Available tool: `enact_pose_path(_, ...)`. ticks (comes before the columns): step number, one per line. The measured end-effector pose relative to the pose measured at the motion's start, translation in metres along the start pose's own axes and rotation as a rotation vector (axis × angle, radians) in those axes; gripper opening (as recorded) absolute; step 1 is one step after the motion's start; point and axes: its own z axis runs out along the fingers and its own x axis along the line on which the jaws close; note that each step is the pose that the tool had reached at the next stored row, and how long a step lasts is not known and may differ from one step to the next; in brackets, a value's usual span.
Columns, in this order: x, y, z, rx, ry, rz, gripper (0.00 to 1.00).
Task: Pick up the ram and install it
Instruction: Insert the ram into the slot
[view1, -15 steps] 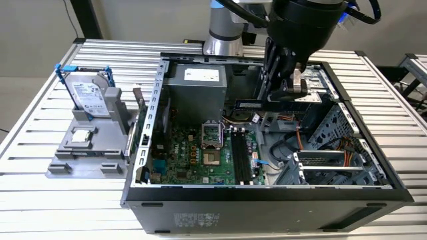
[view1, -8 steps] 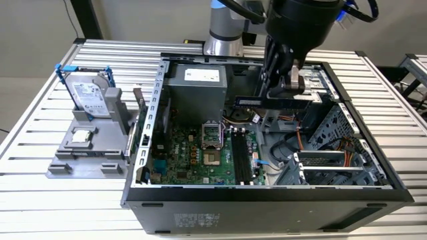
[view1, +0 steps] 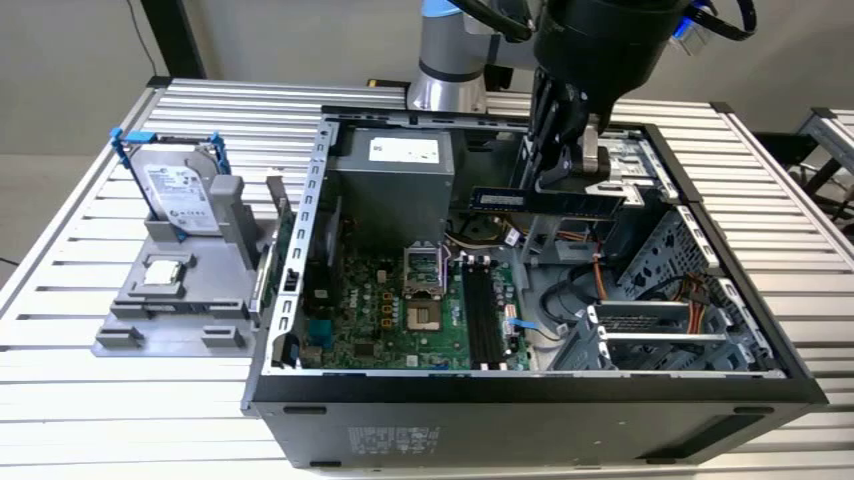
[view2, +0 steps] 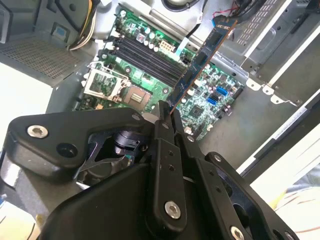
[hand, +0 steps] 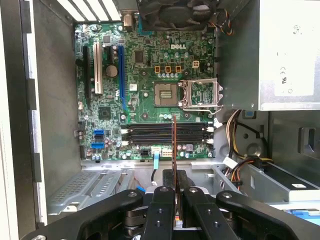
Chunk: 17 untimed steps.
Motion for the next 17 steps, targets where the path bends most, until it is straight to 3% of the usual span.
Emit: enact_pose_path(17,0.0000,-0.0003,0.0000,0.0002,0.0001,0.012,0.00)
